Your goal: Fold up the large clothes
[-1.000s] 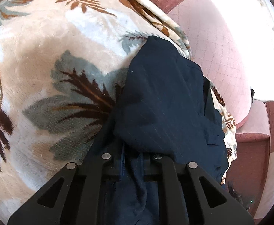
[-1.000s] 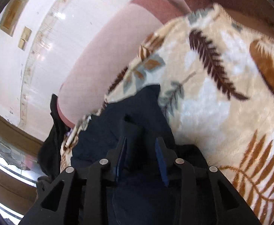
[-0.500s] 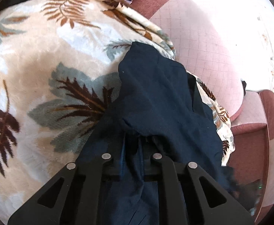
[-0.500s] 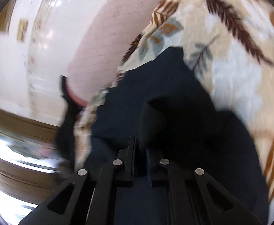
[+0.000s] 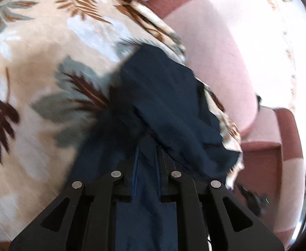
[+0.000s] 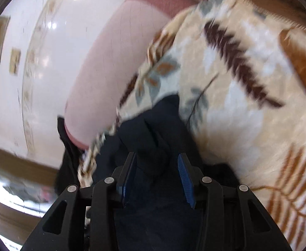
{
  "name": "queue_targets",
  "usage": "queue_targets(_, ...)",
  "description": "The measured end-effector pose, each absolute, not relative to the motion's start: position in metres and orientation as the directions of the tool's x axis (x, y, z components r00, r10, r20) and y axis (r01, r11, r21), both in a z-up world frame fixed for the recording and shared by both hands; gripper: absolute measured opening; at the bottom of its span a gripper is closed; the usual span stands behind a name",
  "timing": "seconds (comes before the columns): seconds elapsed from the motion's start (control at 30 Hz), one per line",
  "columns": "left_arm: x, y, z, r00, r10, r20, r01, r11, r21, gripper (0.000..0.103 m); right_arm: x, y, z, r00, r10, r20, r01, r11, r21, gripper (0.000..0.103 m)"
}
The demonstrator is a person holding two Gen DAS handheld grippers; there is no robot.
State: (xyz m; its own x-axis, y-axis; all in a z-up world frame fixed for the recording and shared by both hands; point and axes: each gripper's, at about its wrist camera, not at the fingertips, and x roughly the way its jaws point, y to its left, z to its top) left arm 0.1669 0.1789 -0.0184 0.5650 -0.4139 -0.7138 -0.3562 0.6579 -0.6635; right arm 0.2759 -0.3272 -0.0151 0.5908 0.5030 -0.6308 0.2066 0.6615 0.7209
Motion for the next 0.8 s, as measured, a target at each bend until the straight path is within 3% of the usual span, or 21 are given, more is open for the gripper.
queue_targets(0.07, 0.171, 0.167, -0.011, 0.569, -0.415, -0.710, -0.324, 0.680, -0.658, 0.015, 0.285, -0.314, -0.029, 0.570, 0.495, -0.656, 0.199, 0.691, 0.695, 0.043)
queue_targets(0.13, 0.178, 0.161, -0.004, 0.589, -0.383, -0.712, -0.301, 0.714, -0.633, 0.033, 0.296, -0.302, -0.041, 0.559, 0.452, -0.695, 0.218, 0.729, 0.649, 0.047)
queue_targets(0.17, 0.187, 0.158, -0.003, 0.596, -0.325, -0.734, -0.310, 0.750, -0.584, 0.036, 0.301, -0.296, -0.049, 0.551, 0.431, -0.714, 0.247, 0.733, 0.634, 0.048)
queue_targets(0.2, 0.194, 0.157, -0.004, 0.594, -0.290, -0.750, -0.322, 0.769, -0.552, 0.036, 0.303, -0.295, -0.054, 0.551, 0.433, -0.713, 0.263, 0.721, 0.641, 0.048)
queue_targets(0.23, 0.204, 0.159, -0.009, 0.572, -0.260, -0.778, -0.347, 0.783, -0.516, 0.036, 0.304, -0.293, -0.058, 0.560, 0.453, -0.694, 0.268, 0.694, 0.668, 0.041)
queue_targets(0.3, 0.213, 0.167, -0.022, 0.533, -0.280, -0.798, -0.381, 0.763, -0.522, 0.025, 0.301, -0.293, -0.049, 0.580, 0.517, -0.629, 0.213, 0.649, 0.730, 0.009)
queue_targets(0.33, 0.214, 0.173, -0.027, 0.526, -0.297, -0.797, -0.394, 0.745, -0.538, 0.019, 0.296, -0.296, -0.040, 0.608, 0.524, -0.597, 0.183, 0.639, 0.747, 0.009)
queue_targets(0.43, 0.207, 0.183, -0.030, 0.543, -0.277, -0.793, -0.394, 0.749, -0.532, 0.020, 0.274, -0.318, -0.005, 0.703, 0.506, -0.499, 0.093, 0.631, 0.770, 0.006)
queue_targets(0.47, 0.204, 0.185, -0.033, 0.542, -0.276, -0.794, -0.396, 0.750, -0.530, 0.020, 0.273, -0.326, -0.006, 0.707, 0.481, -0.519, 0.123, 0.638, 0.760, 0.006)
queue_targets(0.57, 0.196, 0.189, -0.044, 0.513, -0.293, -0.807, -0.421, 0.733, -0.534, 0.020, 0.279, -0.334, -0.045, 0.536, 0.450, -0.714, 0.285, 0.700, 0.655, 0.006)
queue_targets(0.6, 0.194, 0.189, -0.045, 0.513, -0.300, -0.804, -0.421, 0.728, -0.541, 0.020, 0.274, -0.334, -0.054, 0.499, 0.449, -0.742, 0.300, 0.714, 0.633, 0.006)
queue_targets(0.7, 0.184, 0.188, -0.036, 0.533, -0.322, -0.783, -0.407, 0.713, -0.570, 0.019, 0.256, -0.343, -0.047, 0.569, 0.473, -0.673, 0.258, 0.674, 0.692, 0.014)
queue_targets(0.77, 0.184, 0.181, -0.023, 0.554, -0.341, -0.759, -0.377, 0.710, -0.595, 0.021, 0.251, -0.348, -0.039, 0.622, 0.482, -0.617, 0.224, 0.646, 0.730, 0.034)
queue_targets(0.8, 0.186, 0.177, -0.017, 0.561, -0.348, -0.751, -0.361, 0.713, -0.601, 0.026, 0.255, -0.347, -0.040, 0.626, 0.477, -0.616, 0.227, 0.645, 0.730, 0.049)
